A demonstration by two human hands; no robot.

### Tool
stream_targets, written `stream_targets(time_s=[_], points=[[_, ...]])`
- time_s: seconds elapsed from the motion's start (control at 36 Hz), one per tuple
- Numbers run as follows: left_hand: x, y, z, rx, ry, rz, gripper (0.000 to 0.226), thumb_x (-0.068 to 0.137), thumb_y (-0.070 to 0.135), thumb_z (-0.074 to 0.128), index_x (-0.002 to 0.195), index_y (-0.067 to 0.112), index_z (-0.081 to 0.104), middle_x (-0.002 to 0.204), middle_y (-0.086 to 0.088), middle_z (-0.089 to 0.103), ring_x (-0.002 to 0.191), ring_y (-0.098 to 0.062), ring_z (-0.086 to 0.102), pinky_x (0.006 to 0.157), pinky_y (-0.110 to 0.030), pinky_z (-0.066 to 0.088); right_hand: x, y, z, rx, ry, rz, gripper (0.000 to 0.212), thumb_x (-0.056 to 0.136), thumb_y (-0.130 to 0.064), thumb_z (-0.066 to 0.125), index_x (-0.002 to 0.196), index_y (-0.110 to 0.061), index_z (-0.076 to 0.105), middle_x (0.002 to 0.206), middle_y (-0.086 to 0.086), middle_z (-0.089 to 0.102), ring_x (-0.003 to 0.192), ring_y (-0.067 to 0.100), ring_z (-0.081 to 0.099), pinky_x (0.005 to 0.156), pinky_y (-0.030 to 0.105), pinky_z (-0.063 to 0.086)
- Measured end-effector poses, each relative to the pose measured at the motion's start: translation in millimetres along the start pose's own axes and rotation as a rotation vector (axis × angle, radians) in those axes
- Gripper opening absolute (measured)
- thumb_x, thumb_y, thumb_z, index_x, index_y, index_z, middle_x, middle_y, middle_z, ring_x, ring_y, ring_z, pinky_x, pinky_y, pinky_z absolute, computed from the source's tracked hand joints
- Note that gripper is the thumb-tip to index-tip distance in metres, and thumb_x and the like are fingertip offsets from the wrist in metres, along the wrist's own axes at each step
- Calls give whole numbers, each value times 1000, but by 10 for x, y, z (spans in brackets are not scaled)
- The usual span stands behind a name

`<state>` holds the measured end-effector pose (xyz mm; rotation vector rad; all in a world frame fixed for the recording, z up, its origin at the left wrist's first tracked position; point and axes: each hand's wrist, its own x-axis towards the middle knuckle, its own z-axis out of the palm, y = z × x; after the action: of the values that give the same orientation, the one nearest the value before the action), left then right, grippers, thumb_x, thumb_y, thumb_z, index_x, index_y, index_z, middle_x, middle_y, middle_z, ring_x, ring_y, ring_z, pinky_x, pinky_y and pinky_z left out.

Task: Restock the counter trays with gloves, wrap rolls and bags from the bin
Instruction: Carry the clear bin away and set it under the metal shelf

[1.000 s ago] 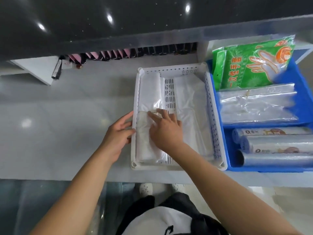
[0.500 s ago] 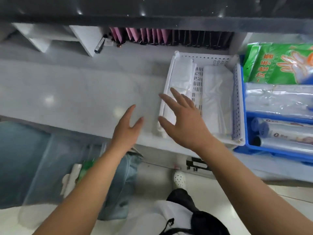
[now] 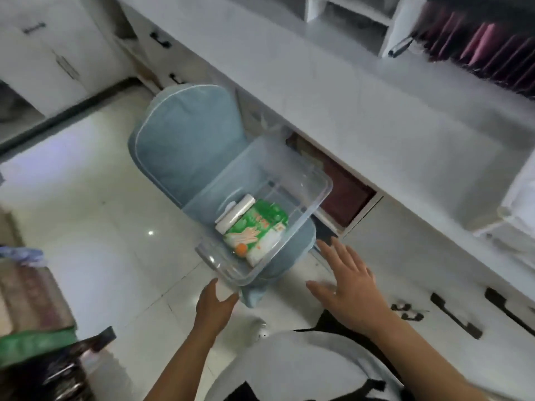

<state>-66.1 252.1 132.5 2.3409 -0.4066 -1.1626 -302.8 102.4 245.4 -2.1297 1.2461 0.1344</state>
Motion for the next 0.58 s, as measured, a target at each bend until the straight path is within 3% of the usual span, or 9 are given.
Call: stream_targets(time_s=[0.14, 0.25, 0.36, 0.47, 0.53, 0.58], points=[[290, -252, -173, -295, -85, -217, 70, 90, 32, 68, 151, 27, 34, 158, -8, 34, 135, -30, 43, 96, -36, 39, 383, -118, 166, -192, -82, -19, 74, 90, -60, 48, 153, -44, 12, 166, -4, 5, 152, 26, 4, 118, 53, 15], [557, -241, -329, -465, -98, -300, 69, 88, 29, 70, 149, 24, 37, 154, -11, 39, 130, -30, 48, 110, -44, 41, 951, -116, 413, -325, -189, 9, 76, 90, -57, 50, 154, -36, 17, 166, 2, 9, 151, 29, 7, 116, 53, 19], [833, -166, -462, -607, -68, -353, 68, 87, 26, 71, 148, 23, 40, 149, -10, 44, 119, -24, 51, 108, -41, 44, 1547, -168, 696, -373, -304, 3, 76, 90, -56, 50, 154, -32, 19, 166, 3, 10, 151, 32, 10, 116, 56, 21], [1208, -56, -488, -683, -50, -424, 72, 87, 27, 72, 150, 21, 38, 147, -8, 45, 129, -27, 47, 111, -41, 40, 1987, -216, 835, -377, -355, -4, 74, 91, -55, 50, 154, -31, 21, 165, 4, 13, 150, 33, 12, 117, 57, 21], [1416, 31, -449, -713, -54, -461, 68, 88, 27, 70, 148, 18, 39, 137, -5, 50, 127, -27, 47, 110, -39, 39, 2139, -217, 856, -372, -355, -8, 72, 92, -54, 51, 154, -30, 23, 165, 5, 14, 150, 31, 12, 117, 55, 20], [1629, 129, -402, -745, -50, -483, 44, 90, 25, 67, 131, 16, 52, 114, -1, 57, 112, -25, 51, 98, -35, 41, 2265, -198, 854, -379, -359, -3, 71, 92, -52, 51, 153, -29, 24, 165, 4, 15, 150, 30, 12, 115, 54, 20]])
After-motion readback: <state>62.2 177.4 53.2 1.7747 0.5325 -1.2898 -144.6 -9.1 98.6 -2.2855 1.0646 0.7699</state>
